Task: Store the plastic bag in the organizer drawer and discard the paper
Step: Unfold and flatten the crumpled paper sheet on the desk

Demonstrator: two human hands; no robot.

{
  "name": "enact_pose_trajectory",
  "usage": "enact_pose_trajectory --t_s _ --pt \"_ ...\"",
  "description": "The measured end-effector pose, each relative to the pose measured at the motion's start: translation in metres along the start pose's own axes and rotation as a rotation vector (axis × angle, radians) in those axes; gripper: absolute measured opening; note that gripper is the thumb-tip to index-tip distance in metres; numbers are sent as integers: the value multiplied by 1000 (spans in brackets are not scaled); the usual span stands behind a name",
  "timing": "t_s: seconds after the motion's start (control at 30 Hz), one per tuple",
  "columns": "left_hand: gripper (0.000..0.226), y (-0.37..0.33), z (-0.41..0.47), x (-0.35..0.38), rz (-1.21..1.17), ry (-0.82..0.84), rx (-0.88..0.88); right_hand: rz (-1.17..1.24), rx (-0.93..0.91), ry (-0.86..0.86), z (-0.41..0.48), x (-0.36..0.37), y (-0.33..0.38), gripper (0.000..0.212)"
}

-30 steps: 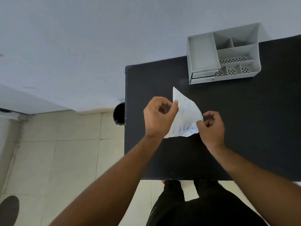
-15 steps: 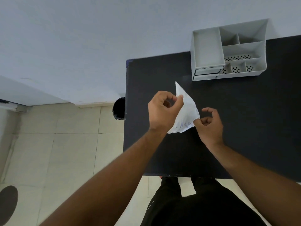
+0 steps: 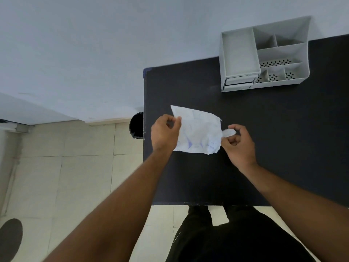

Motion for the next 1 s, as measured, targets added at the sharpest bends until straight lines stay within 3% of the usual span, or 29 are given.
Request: enact_pose_trajectory --t_s 0.13,0.2,0.33,0.43,0.53,0.63,0.7,0.83,1.0 --pt "26 28 6 8 -50 119 -224 -51 28 36 4 4 -5 46" --pt "46 35 6 16 -100 220 -305 -55 41 44 6 4 -7 44" --pt "64 49 10 13 -78 197 -408 -69 80 -31 8 -2 -10 32" --pt "63 53 12 10 115 158 -361 -118 137 -63 11 -8 -13 35" --pt "57 35 4 23 400 117 -117 -204 200 -16 14 -10 -20 43" --pt "54 14 -11 53 589 245 171 -221 185 19 16 -8 -25 44" --pt "54 11 -18 75 643 364 247 -207 185 35 17 -7 -27 45" --pt "56 -3 -28 102 635 380 232 -241 203 75 21 -4 -24 50" --pt "57 -14 -22 119 501 357 -1 -170 210 192 35 4 -23 43"
Point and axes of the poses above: each hand's wrist, its own z-axis towards the middle knuckle, its own x-axis out of the palm, y = z × x, the point moved 4 cm from there along z, towards the middle knuckle, and after that the axes turned 12 degrees about y, right-handed, at the moved point
